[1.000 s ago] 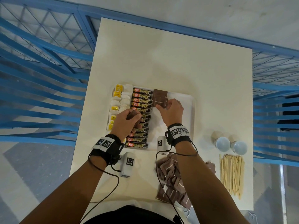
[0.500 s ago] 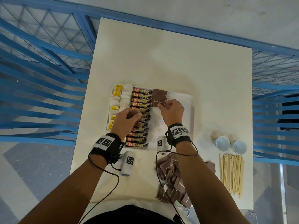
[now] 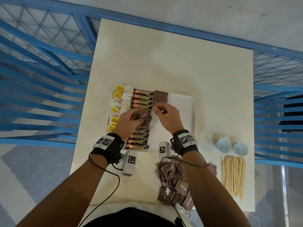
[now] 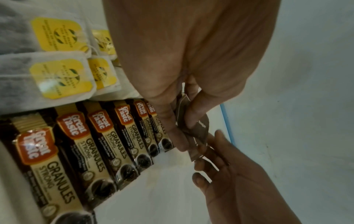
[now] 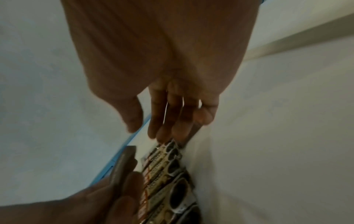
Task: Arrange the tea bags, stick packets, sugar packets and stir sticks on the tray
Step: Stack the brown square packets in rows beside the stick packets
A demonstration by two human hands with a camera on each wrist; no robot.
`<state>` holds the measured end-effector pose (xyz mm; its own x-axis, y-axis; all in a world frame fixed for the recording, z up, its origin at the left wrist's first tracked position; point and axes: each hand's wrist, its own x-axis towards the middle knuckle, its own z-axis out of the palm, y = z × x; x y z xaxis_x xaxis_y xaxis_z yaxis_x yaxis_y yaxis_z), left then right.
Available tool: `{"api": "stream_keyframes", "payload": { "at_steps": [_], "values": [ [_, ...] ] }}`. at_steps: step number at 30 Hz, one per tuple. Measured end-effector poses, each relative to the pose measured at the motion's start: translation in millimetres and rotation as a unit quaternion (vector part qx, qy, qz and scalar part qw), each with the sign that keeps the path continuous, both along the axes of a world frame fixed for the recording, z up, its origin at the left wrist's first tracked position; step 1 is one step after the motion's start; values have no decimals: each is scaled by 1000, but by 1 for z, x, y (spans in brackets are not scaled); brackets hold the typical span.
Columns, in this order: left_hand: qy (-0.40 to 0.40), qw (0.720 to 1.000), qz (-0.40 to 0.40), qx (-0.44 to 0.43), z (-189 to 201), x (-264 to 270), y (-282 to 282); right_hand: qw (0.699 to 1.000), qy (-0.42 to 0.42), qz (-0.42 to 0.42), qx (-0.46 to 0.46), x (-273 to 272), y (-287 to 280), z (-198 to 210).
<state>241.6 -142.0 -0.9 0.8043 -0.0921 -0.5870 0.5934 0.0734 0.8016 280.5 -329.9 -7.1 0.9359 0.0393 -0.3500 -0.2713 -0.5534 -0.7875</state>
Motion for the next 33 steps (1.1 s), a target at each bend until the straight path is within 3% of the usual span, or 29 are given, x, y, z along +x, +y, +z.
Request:
{"api": "stream_keyframes", "payload": {
  "at_steps": [3,11,18,23,28,33],
  "values": [
    [16,999,26,-30,4,-1,-2,997,15,78,19,-1,4,6],
    [34,995,90,-25,6,-1,-3,996,3,-1,91,-7,1,6],
    [39,993,111,4,4,1,-4,997,46,30,59,-19,-5,5],
    [14,995,69,70,1,-1,-5,998,36,1,56,-12,-14,4],
    [14,996,53,74,1,-4,-3,996,1,-93,3,1,-25,-9],
    [23,996,44,78,0,-7,-2,991,3,-132,-31,4,-24,-20]
  ]
}}
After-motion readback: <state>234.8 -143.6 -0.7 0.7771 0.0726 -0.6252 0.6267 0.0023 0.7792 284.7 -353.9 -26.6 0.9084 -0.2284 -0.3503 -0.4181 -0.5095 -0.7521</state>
